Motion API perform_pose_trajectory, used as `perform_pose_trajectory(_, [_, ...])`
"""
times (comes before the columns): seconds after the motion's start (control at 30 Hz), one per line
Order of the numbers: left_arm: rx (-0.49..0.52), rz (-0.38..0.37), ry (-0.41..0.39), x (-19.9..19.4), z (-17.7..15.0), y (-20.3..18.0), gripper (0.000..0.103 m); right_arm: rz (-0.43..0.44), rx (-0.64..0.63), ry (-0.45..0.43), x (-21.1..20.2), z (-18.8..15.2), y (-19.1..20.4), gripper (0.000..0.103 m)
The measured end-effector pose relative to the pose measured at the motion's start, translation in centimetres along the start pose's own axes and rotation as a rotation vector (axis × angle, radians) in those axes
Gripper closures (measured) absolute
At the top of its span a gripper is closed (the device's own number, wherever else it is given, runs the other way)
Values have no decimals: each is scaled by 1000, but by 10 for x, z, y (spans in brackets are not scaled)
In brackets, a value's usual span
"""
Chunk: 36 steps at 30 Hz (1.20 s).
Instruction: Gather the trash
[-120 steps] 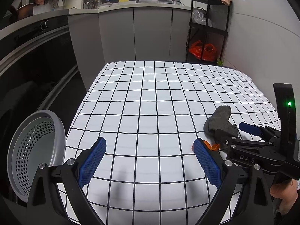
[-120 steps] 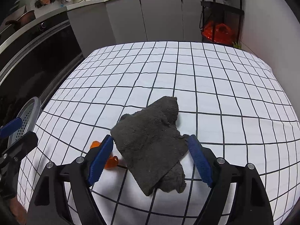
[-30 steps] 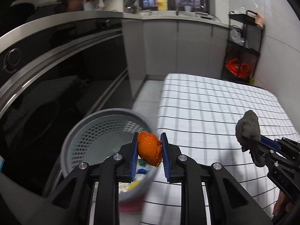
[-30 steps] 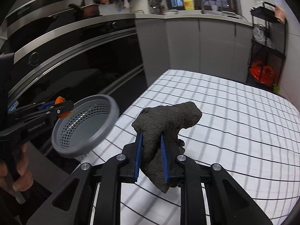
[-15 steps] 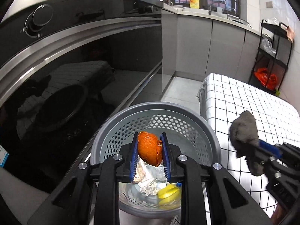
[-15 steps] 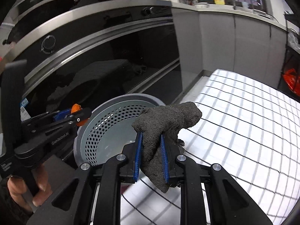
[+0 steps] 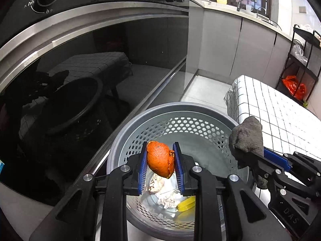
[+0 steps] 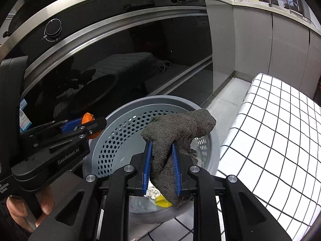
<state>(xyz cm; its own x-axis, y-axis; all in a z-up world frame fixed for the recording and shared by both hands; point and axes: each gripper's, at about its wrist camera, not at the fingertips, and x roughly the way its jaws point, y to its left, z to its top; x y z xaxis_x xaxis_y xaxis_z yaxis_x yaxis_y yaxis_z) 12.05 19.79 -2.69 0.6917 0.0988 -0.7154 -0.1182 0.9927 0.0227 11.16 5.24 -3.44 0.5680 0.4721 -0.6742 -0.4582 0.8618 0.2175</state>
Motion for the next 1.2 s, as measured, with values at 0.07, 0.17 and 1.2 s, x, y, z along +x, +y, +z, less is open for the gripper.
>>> perform_pose_trajectory(0.07, [-7, 4, -5, 0, 0, 3, 74, -1, 3, -15, -6, -1, 0, 77])
perform_pose_trajectory(0.17, [-9, 10, -19, -4, -2, 5, 63, -11, 6, -30, -10, 0, 0, 75])
perform_pose_trajectory(1.2, [-19, 31, -127, -54, -18, 4, 28, -204, 63, -125, -54, -31, 14, 47])
